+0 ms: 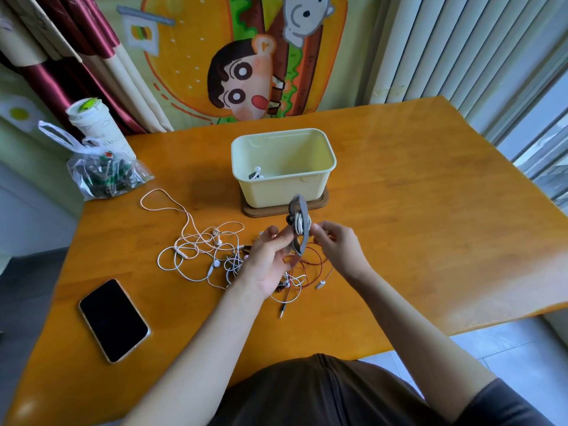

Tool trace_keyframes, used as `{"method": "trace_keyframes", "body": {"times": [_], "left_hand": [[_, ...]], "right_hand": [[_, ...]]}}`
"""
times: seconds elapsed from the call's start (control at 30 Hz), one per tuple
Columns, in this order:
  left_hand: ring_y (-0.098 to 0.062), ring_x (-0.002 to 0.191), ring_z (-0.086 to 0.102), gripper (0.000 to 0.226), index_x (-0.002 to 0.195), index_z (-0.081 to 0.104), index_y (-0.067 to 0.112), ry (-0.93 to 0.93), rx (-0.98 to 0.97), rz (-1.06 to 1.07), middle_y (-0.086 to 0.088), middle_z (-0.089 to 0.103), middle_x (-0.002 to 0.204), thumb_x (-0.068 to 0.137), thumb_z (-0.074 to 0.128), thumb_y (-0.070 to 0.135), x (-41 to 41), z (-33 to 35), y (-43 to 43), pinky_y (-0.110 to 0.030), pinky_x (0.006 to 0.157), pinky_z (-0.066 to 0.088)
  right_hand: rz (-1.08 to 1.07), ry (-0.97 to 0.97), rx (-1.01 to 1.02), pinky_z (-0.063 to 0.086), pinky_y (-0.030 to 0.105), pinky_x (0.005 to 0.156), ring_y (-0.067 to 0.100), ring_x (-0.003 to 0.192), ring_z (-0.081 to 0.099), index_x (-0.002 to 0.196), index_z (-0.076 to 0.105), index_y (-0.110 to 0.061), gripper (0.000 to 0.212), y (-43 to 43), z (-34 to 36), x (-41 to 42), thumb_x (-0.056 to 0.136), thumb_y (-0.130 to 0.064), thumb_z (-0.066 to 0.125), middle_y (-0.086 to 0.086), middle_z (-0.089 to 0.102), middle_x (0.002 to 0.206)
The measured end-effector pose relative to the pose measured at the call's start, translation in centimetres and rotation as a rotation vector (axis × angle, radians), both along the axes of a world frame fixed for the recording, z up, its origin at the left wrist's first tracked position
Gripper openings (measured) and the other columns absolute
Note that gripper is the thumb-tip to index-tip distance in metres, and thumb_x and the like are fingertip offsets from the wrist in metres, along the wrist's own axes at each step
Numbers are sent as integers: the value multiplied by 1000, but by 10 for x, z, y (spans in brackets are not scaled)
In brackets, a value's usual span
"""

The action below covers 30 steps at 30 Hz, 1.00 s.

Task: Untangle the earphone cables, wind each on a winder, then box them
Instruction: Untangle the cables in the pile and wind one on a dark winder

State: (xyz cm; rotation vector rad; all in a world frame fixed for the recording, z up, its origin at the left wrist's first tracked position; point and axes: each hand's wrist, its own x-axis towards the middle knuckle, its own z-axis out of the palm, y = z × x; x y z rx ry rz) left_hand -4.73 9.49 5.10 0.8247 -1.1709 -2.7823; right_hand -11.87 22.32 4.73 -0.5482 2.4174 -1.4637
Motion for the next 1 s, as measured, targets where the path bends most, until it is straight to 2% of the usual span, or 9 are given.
{"method": "trace_keyframes", "body": {"times": [0.1,0.23,0.33,0.47,0.57,0.7,0.77,0.87,1.0], "left_hand": [[-23,98,60,24,76,42,20,-27,35,25,-9,68,98,73,65,19,-5,3,1,-40,85,41],[-18,87,56,20,78,42,19,-104,-9,86,-5,63,89,88,60,23,-11,2,2,-37,77,41],[-17,79,52,24,79,41,20,-161,-20,179,-3,59,81,89,63,20,-14,1,4,-33,73,39],[-15,77,54,32,78,39,19,-190,-208,333,6,68,74,86,68,9,-13,0,3,-26,69,39],[-6,72,63,37,78,34,18,-189,-413,322,9,71,77,85,67,3,-10,-1,2,-26,82,41],[4,67,65,36,82,34,15,-189,-521,315,3,69,84,85,66,-1,-7,-4,1,-16,69,42],[1,69,64,36,82,35,15,-201,-511,327,4,69,82,84,67,0,-6,-7,1,-19,74,45],[-4,70,61,36,81,35,17,-248,-493,352,3,69,83,84,68,2,-7,-8,-1,-34,90,46],[-15,93,57,34,98,42,14,-357,-410,410,0,67,94,82,73,10,-9,-10,-5,-43,102,42]], "right_hand": [[-6,-44,-13,30,12,45,1,45,42,66,56,-28,32,-5,-5,12,97,-21,50,-10,50,56],[28,-32,29,31,13,46,1,45,41,65,53,-30,34,-12,-6,26,96,-16,51,-13,49,55],[66,40,54,34,14,49,4,52,46,80,61,-20,21,-15,-4,35,96,-12,50,-12,52,61],[123,232,127,34,11,55,10,62,47,96,71,-8,20,-13,-6,37,95,-12,51,-7,55,73],[181,299,230,45,29,59,19,69,54,94,70,-9,21,-13,-13,41,96,-17,52,2,61,78],[203,313,279,50,34,64,19,76,58,95,71,-11,20,-14,-14,42,96,-18,52,3,64,86],[201,308,289,50,31,66,17,79,59,98,71,-14,20,-13,-13,41,96,-18,51,1,65,89],[220,296,312,53,33,69,17,82,60,101,71,-13,22,-12,-13,43,97,-20,50,2,66,93],[235,279,364,54,35,71,17,85,62,106,70,-14,25,-12,-14,45,98,-21,47,2,66,99]]}}
